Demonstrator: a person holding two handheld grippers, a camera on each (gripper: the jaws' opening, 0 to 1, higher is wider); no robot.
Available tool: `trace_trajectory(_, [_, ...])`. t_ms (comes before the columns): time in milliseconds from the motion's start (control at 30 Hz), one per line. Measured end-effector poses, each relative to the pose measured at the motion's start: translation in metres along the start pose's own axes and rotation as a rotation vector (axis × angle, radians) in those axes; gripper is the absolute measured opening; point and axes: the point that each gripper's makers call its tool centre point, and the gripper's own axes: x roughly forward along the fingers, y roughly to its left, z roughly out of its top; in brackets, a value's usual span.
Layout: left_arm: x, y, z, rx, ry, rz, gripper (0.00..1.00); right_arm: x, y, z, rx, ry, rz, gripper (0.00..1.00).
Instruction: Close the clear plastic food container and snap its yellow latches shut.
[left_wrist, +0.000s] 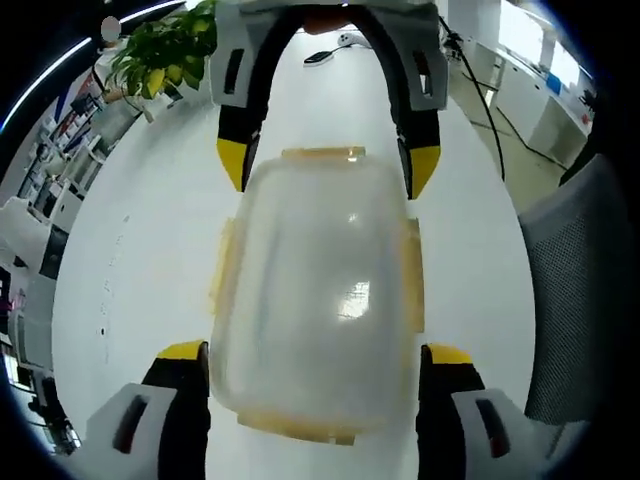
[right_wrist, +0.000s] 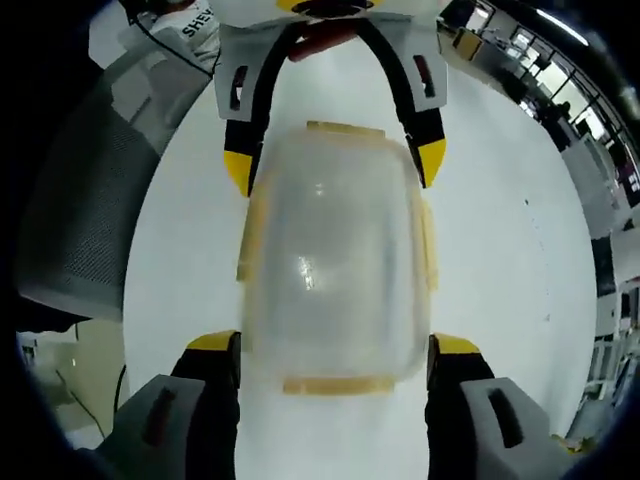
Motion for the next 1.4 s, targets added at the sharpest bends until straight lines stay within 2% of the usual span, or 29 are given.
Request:
trace_trajectory(133, [0.004, -0.001, -0.005, 0.041, 0.033, 0.009, 0.81, 0.002, 0.001, -0.001, -0.006, 0.002, -0.001, 0.74])
trace_trajectory(333, [0.006, 0.001, -0.005, 0.061, 0.035, 0.013, 0.82, 0.005, 0.001, -0.001, -0.021, 0.011, -0.016, 0.75])
trace_trajectory(567, [0.006, 0.001, -0.005, 0.072, 0.041, 0.022, 0.82, 0.006, 0.001, -0.001, -0.020, -0.012, -0.014, 0.74])
trace_trajectory(967, [0.006, 0.003, -0.004, 0.065, 0.030, 0.037, 0.81, 0.007, 0.001, 0.000, -0.029, -0.002, -0.010, 0.74])
trace_trajectory(1167, [0.004, 0.001, -0.012, 0.052, 0.054, 0.044, 0.81, 0.009, 0.002, 0.007, -0.040, -0.021, -0.005, 0.74])
trace_trajectory(1400, [-0.001, 0.000, -0.022, 0.038, 0.056, 0.048, 0.82, 0.013, 0.002, 0.017, -0.057, -0.017, 0.002, 0.74])
